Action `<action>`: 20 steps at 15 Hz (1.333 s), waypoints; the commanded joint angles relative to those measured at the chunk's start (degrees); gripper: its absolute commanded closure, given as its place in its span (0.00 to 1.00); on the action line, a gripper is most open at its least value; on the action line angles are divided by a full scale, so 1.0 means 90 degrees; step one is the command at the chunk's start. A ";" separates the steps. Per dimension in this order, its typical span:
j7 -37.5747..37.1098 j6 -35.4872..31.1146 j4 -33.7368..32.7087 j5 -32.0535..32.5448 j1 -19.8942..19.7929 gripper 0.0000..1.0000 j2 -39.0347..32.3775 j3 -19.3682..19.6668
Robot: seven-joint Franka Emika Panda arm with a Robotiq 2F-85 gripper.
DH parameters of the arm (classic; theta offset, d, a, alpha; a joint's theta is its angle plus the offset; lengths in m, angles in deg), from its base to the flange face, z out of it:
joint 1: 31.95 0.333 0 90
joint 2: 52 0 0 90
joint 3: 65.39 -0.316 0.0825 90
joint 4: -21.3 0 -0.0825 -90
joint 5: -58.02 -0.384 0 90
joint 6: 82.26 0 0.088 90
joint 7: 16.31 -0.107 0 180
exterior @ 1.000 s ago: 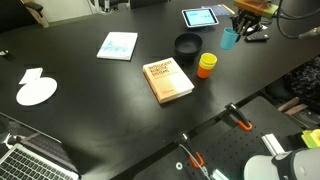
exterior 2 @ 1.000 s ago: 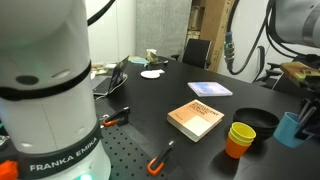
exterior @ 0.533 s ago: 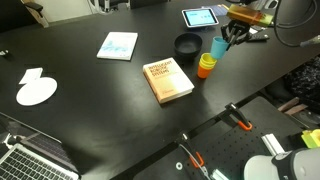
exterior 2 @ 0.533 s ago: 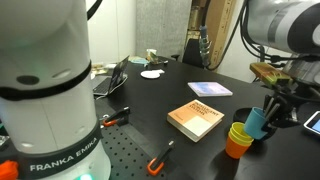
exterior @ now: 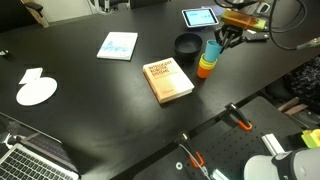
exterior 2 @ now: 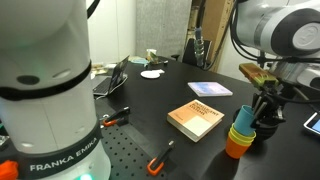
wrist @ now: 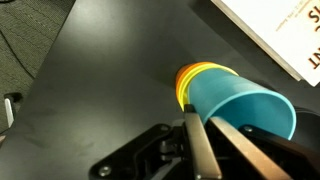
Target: Stack the cups together.
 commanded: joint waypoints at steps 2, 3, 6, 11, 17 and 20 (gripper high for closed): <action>0.0393 -0.0277 0.0338 -0.0234 -0.0033 0.95 0.0272 -0.0148; 0.0410 -0.0283 0.0331 -0.0253 -0.0032 0.93 0.0242 -0.0162; 0.0498 -0.0474 0.0340 -0.0351 -0.0052 0.67 0.0186 -0.0215; 0.0612 -0.0651 0.0316 -0.0625 -0.0080 0.37 0.0147 -0.0292; 0.0368 -0.0443 0.0270 -0.0569 -0.0042 0.00 0.0323 -0.0149; 0.0198 -0.0362 0.0188 -0.0429 0.0008 0.00 0.0330 -0.0051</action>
